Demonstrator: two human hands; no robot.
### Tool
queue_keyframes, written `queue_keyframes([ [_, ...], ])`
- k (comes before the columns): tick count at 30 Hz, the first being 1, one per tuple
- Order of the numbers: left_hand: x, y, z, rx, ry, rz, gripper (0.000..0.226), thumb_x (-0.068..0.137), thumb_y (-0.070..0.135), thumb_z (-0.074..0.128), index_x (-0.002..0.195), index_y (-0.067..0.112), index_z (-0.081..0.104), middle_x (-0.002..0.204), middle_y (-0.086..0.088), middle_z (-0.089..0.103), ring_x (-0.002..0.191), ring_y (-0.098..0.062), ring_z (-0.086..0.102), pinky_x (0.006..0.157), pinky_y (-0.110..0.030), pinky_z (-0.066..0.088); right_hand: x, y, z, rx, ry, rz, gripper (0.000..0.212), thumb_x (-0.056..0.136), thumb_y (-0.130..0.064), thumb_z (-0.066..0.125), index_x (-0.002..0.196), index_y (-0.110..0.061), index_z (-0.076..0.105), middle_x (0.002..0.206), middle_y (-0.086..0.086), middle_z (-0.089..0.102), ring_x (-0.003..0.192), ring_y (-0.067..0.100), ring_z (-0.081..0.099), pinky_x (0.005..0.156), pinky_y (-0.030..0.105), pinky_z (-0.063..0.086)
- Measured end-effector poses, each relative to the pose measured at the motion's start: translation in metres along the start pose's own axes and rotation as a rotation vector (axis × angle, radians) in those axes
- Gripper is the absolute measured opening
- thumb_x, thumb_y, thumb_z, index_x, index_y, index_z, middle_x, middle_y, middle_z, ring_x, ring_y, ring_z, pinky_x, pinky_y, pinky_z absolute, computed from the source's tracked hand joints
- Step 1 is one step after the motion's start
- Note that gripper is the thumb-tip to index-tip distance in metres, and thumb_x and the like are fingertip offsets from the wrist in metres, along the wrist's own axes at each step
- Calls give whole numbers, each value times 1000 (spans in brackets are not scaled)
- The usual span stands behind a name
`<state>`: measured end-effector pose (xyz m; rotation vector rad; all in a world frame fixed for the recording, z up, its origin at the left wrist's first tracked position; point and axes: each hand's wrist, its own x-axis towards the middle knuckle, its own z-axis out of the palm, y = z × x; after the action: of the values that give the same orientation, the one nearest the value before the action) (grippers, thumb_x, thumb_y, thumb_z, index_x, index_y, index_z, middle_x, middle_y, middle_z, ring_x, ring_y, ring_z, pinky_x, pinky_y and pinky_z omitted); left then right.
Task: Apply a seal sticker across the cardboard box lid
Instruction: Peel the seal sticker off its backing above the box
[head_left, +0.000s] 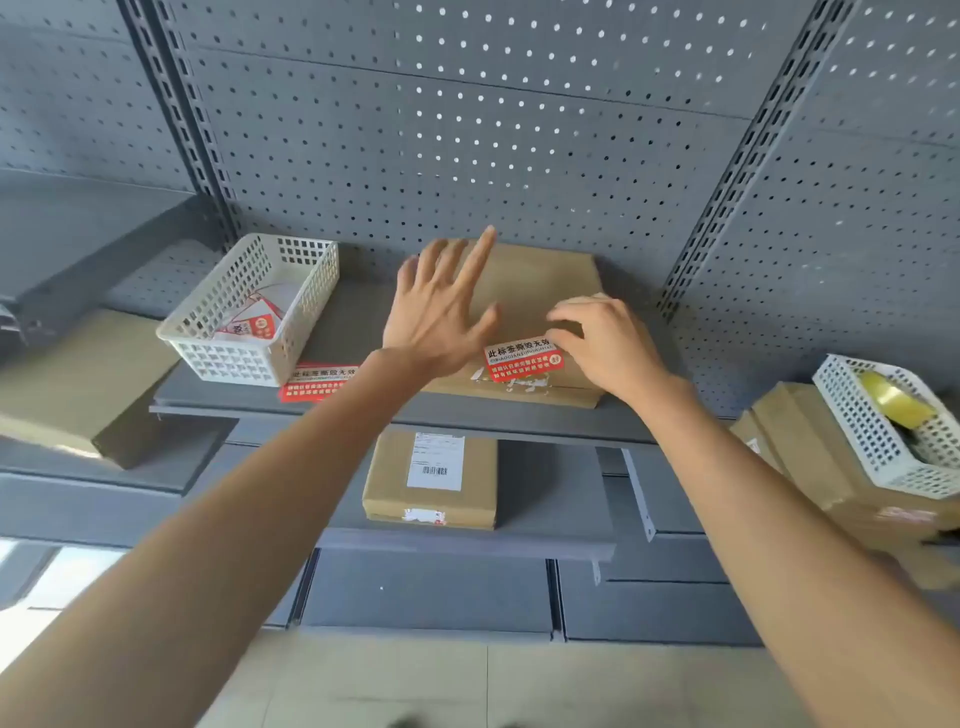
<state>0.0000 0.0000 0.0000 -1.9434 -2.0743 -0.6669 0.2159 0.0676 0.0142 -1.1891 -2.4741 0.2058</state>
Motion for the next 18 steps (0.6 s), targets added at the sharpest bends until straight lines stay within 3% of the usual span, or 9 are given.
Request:
queue_keyframes([
  [3,-6,-1,4,-18,-25,46,69,93,53,37,156,26,27,139,-6,55,125,-31,45,101,-47,38,-2,5,3,44,17,-2,20,95,-28,66,109,-18,76,119,-3,71,111,21,59,94,41,50],
  [9,-15,3,18,-111,-34,124,48,95,50,42,123,19,65,118,-4,68,112,-31,57,94,-44,45,0,10,8,82,27,-12,16,93,-23,67,103,-17,78,111,-2,72,106,21,61,91,43,52],
  [13,-17,16,24,-221,-29,198,38,95,46,48,113,21,70,110,0,69,104,-29,58,86,-43,51,1,12,12,119,44,-13,14,92,-22,68,99,-17,79,107,-1,73,103,22,63,88,43,53],
  [18,-19,25,34,-188,-7,230,38,94,48,50,114,25,73,111,1,68,105,-28,58,87,-43,45,2,13,15,164,57,1,11,89,-22,70,95,-21,79,102,-5,73,100,20,64,88,43,53],
])
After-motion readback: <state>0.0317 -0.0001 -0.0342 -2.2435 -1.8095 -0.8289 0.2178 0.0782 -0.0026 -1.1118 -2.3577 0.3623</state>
